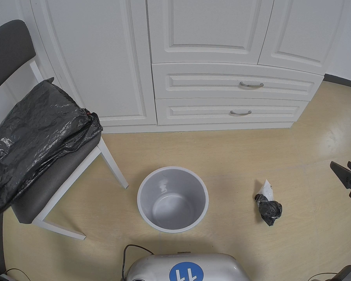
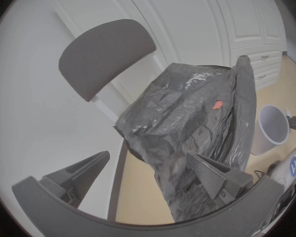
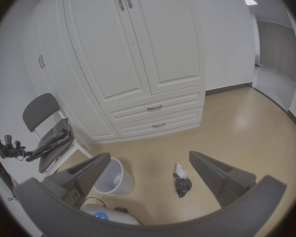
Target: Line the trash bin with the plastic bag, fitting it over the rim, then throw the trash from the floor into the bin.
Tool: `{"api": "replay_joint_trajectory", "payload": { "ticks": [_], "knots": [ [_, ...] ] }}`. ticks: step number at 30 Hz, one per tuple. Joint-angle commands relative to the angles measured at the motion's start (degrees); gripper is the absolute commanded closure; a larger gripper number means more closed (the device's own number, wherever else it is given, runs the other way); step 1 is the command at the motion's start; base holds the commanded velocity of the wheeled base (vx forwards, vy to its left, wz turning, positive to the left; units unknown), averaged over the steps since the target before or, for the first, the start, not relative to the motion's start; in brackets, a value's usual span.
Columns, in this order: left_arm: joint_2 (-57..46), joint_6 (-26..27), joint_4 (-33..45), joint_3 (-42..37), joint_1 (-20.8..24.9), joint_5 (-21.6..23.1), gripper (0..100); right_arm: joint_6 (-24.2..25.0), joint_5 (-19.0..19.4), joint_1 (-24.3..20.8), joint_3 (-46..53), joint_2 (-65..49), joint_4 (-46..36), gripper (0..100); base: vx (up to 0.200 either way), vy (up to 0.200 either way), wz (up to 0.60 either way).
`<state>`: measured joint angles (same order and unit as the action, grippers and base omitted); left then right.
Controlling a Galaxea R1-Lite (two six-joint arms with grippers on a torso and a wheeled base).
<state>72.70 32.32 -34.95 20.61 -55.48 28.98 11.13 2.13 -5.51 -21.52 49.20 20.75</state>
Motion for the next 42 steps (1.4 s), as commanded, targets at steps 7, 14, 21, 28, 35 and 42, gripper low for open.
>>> {"api": "replay_joint_trajectory", "payload": {
  "ticks": [7, 14, 21, 28, 35, 42],
  "knots": [
    [-5.2, 2.3, 0.5, -6.6, 5.9, 2.8, 0, -0.4, 0.2, -0.5, 1.0, -0.2, -0.1, 0, 0.000, 0.000, 0.00],
    [-5.3, 5.2, 0.5, -9.9, 10.3, 2.1, 0, -0.7, 0.2, -0.6, 1.8, 0.1, -0.4, 0, 0.000, 0.000, 0.00],
    [-4.2, 7.7, 0.5, -10.2, 10.5, 0.1, 0, -0.7, 0.2, -1.9, 2.2, 0.0, -0.4, 0, 0.000, 0.000, 0.00],
    [-3.4, 9.4, 0.6, -10.9, 10.5, 0.2, 0, -0.7, 0.2, -1.9, 2.3, 0.1, -0.6, 0, 0.000, 0.000, 0.00],
    [-5.3, 10.0, 0.6, -11.9, 10.5, 0.4, 0, -0.7, 0.2, -1.9, 2.4, 0.1, -0.7, 0, 0.000, 0.000, 0.00],
    [-5.7, 10.2, 0.6, -12.9, 11.0, 0.3, 0, -0.8, 0.2, -1.9, 2.9, 0.1, -0.7, 0, 0.000, 0.000, 0.00]
  ]
}}
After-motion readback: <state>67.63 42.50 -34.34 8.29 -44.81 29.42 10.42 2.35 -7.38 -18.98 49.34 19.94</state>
